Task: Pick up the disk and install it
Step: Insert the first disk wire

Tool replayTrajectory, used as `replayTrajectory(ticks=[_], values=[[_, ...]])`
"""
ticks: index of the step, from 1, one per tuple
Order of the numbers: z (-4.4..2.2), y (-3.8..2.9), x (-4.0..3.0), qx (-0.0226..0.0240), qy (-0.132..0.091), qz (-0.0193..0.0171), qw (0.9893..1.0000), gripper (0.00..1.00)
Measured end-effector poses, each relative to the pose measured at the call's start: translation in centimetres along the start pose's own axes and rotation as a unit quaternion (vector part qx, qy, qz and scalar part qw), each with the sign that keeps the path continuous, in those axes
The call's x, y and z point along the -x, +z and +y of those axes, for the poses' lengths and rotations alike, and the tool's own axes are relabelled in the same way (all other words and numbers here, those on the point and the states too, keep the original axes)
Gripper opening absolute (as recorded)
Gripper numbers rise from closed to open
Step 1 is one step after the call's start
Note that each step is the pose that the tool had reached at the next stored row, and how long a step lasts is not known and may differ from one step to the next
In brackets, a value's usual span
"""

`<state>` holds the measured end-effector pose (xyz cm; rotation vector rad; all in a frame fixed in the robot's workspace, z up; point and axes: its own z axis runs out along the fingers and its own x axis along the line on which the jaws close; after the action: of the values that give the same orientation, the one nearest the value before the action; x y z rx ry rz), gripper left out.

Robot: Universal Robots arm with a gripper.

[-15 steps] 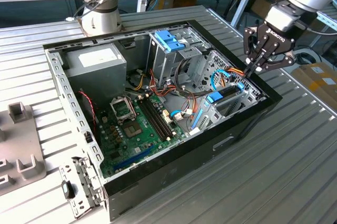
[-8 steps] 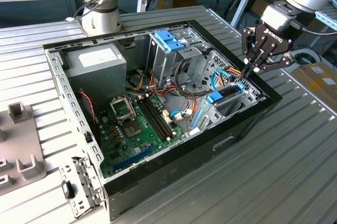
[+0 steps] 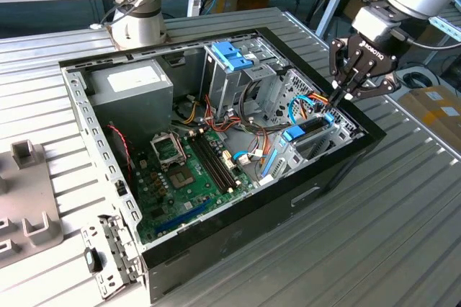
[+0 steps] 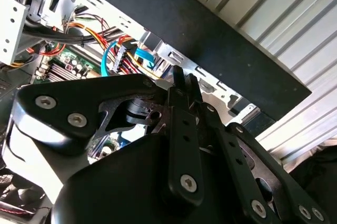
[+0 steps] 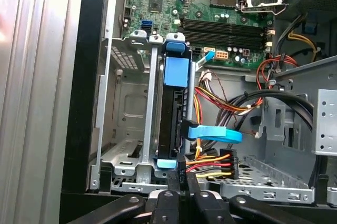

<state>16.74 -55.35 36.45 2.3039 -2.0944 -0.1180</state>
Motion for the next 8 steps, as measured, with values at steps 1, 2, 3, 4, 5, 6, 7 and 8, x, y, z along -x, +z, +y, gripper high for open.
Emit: replayTrajectory(ticks=[1, 2, 3, 4, 5, 6, 7, 8], values=[[0.04, 0.04, -0.01, 0.0000, 0.001, 0.0000, 1.0000, 0.16], [0.07, 0.07, -0.03, -0.0001, 0.001, -0.0001, 1.0000, 0.16], [0.10, 0.12, -0.05, -0.0001, 0.002, -0.0002, 1.0000, 0.16], [0.13, 0.15, -0.06, -0.0001, 0.002, -0.0002, 1.0000, 0.16], [0.16, 0.19, -0.07, -0.0001, 0.003, -0.0002, 1.0000, 0.16], [0.19, 0.23, -0.07, -0.0001, 0.004, -0.0003, 1.0000, 0.16], [0.21, 0.26, -0.07, -0.0002, 0.004, -0.0003, 1.0000, 0.16], [0.24, 0.29, -0.08, -0.0002, 0.005, -0.0004, 1.0000, 0.16]])
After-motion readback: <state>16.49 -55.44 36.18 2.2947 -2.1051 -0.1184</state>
